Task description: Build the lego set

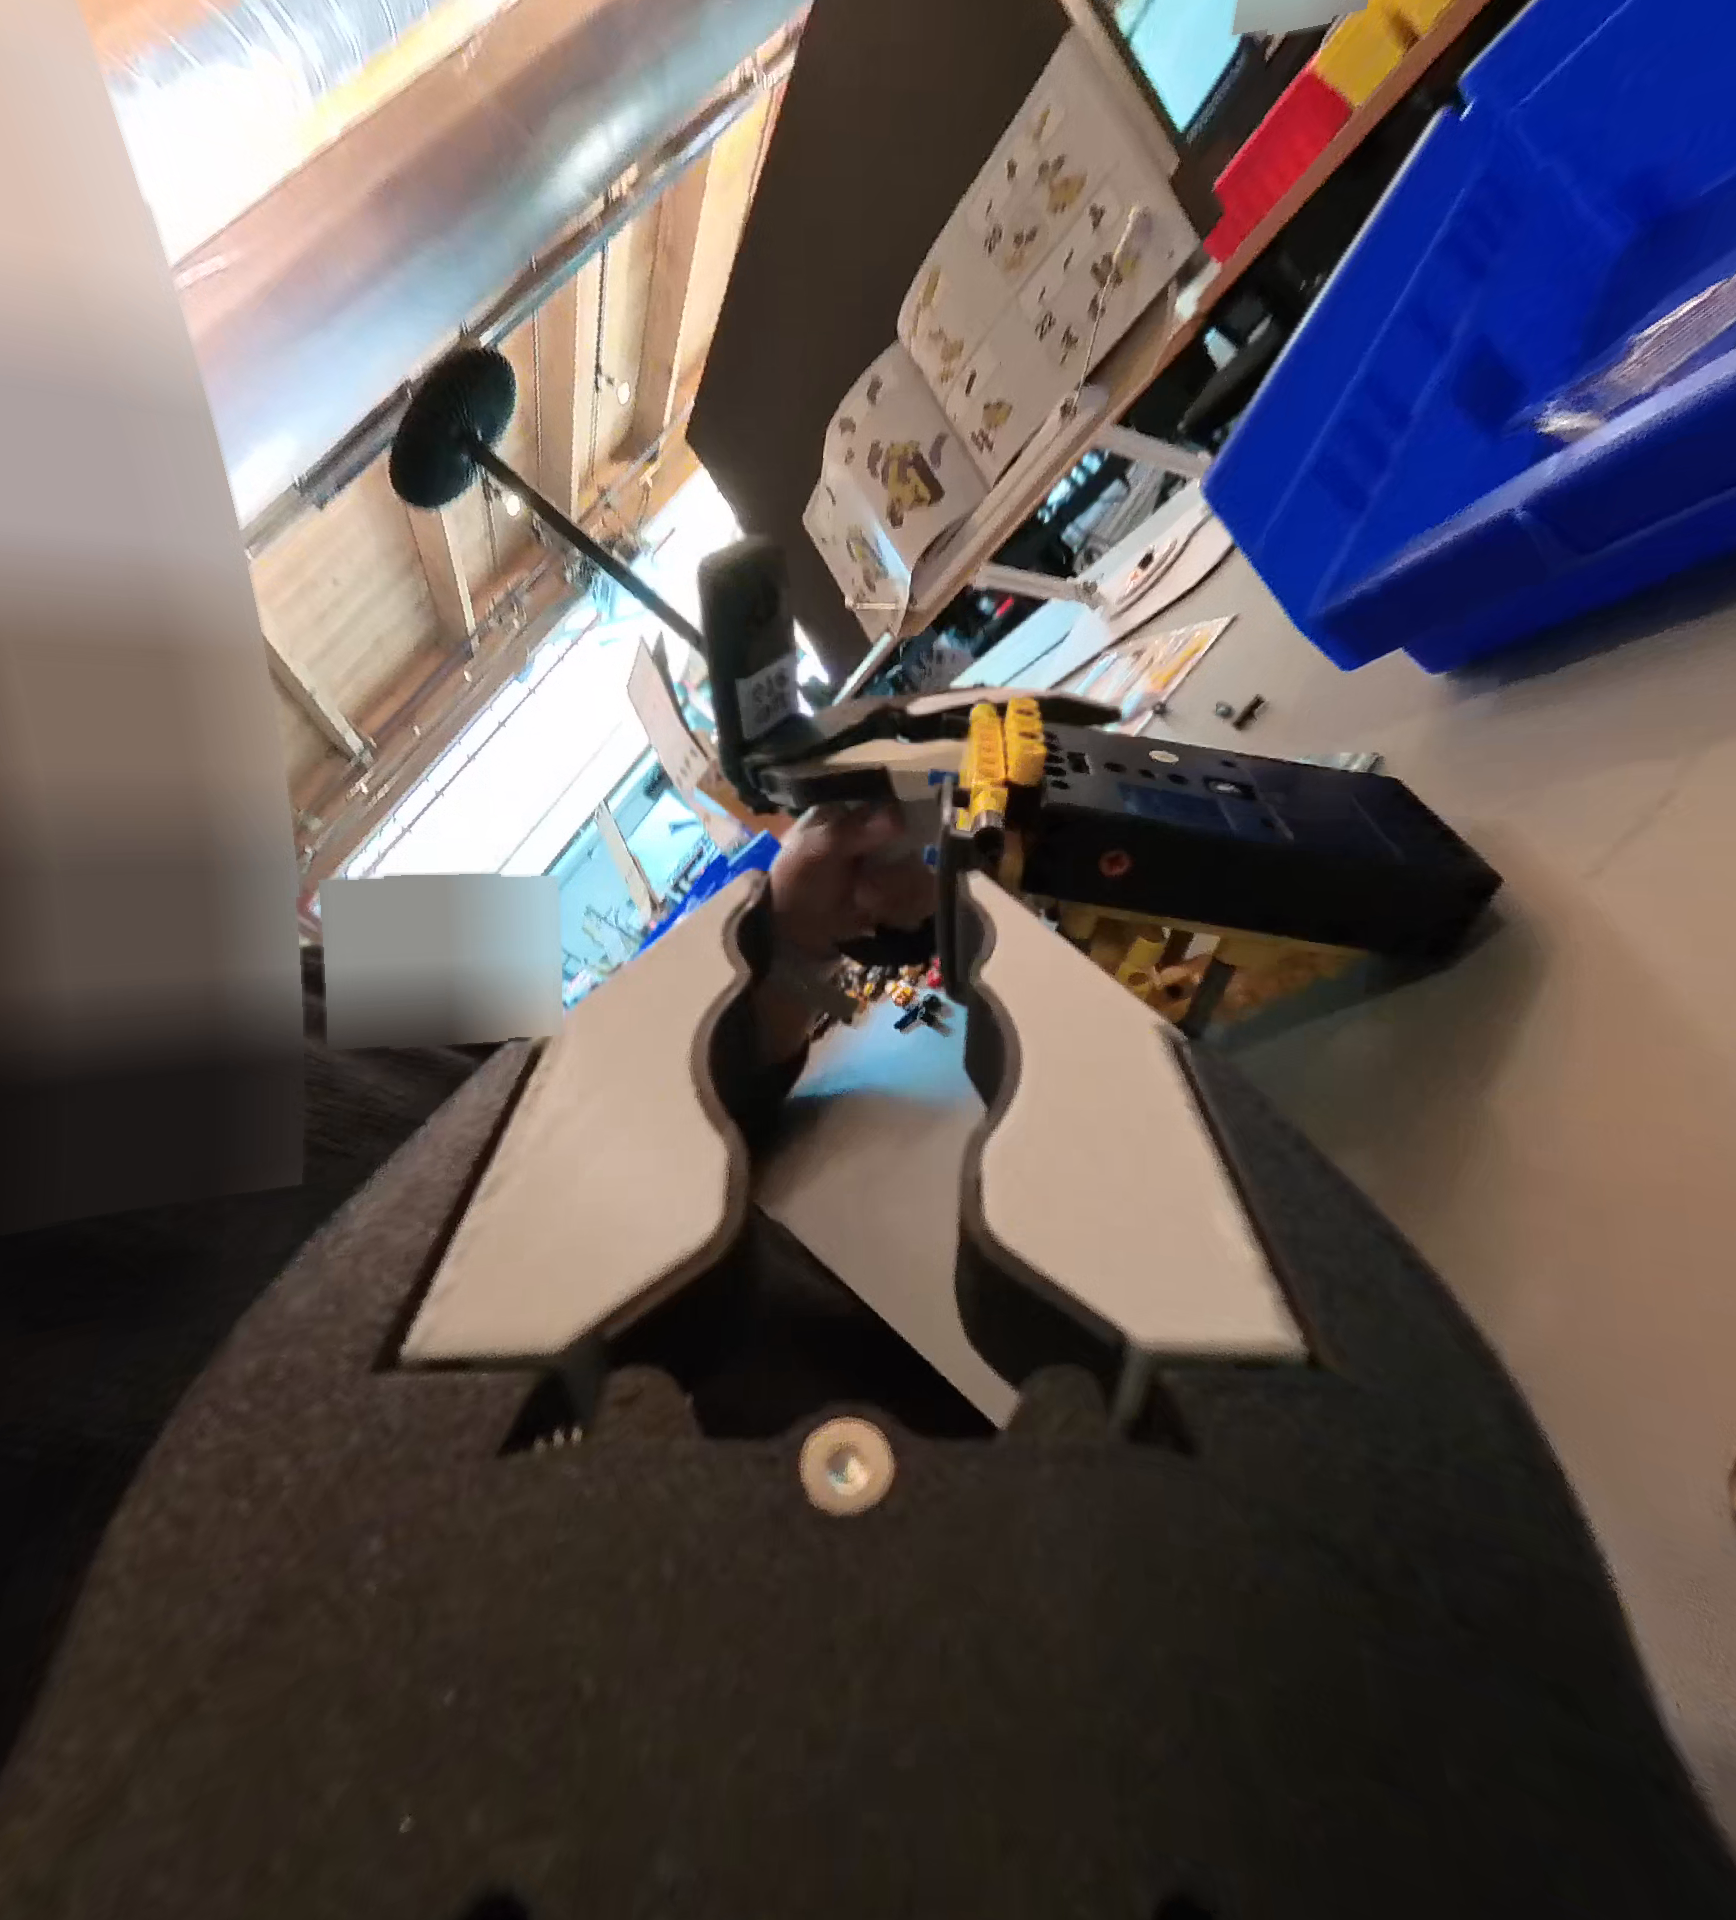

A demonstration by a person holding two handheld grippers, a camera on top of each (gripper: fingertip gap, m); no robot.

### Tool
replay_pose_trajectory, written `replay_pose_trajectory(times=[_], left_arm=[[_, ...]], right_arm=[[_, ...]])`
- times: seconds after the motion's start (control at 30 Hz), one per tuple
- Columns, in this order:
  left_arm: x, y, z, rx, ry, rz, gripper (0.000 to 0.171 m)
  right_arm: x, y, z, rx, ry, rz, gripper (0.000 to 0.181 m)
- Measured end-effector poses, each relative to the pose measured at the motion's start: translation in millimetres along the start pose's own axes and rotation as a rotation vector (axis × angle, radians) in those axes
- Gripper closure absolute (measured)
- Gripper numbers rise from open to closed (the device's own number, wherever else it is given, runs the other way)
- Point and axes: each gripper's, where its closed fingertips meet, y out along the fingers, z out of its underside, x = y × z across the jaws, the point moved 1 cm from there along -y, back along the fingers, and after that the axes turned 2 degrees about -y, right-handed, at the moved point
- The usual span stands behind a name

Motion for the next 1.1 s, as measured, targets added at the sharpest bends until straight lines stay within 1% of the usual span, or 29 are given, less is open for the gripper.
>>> replay_pose_trajectory(times=[0.07,0.13,0.23,0.37,0.4,0.43,0.47,0.53,0.57,0.6,0.63,0.7,0.77,0.83,0.97,1.03,1.1], left_arm=[[5.6,12.9,10.4,0.063,-0.046,-0.005,0.126],[11.2,26.0,18.9,0.127,-0.035,-0.045,0.126],[22.8,40.0,20.3,0.159,0.073,-0.155,0.126],[22.6,52.6,27.1,0.218,0.19,-0.205,0.127],[23.4,54.4,30.0,0.229,0.199,-0.216,0.13],[24.6,54.8,30.9,0.225,0.202,-0.233,0.142],[24.5,54.3,31.4,0.218,0.211,-0.241,0.144],[22.1,52.5,33.2,0.216,0.227,-0.242,0.144],[20.5,51.5,34.2,0.218,0.226,-0.238,0.145],[18.6,50.3,35.4,0.218,0.224,-0.231,0.145],[17.5,48.6,35.9,0.215,0.221,-0.231,0.145],[17.6,39.3,27.4,0.156,0.223,-0.256,0.171],[16.0,25.0,17.7,0.098,0.206,-0.259,0.171],[17.1,10.8,12.4,0.061,0.178,-0.262,0.171],[23.0,-4.7,21.0,0.061,0.133,-0.27,0.171],[21.8,-7.7,26.6,0.056,0.105,-0.252,0.171],[21.0,-9.3,30.7,0.055,0.079,-0.237,0.171]], right_arm=[[0.3,-5.9,-0.2,-0.045,0.005,0.005,0.147],[1.1,-12.5,-0.3,-0.078,-0.001,0.02,0.147],[3.2,-22.5,-1.3,-0.111,-0.034,0.06,0.147],[10.4,-32.7,-5.2,-0.127,-0.119,0.128,0.147],[14.0,-34.5,-7.8,-0.132,-0.153,0.144,0.147],[17.4,-36.4,-11.1,-0.14,-0.203,0.171,0.148],[19.2,-38.4,-14.8,-0.149,-0.283,0.223,0.147],[21.5,-40.7,-20.5,-0.147,-0.475,0.357,0.149],[25.7,-39.3,-22.4,-0.143,-0.545,0.392,0.149],[32.4,-36.0,-24.2,-0.148,-0.593,0.395,0.149],[40.9,-32.0,-26.3,-0.162,-0.616,0.374,0.149],[61.7,-23.1,-30.5,-0.207,-0.622,0.283,0.149],[85.3,-14.0,-34.6,-0.267,-0.62,0.161,0.149],[100.6,-3.3,-35.8,-0.313,-0.624,0.073,0.149],[94.0,19.3,-26.0,-0.248,-0.634,0.068,0.149],[94.0,21.8,-24.5,-0.238,-0.63,0.06,0.149],[95.5,19.0,-27.1,-0.259,-0.624,0.056,0.149]])
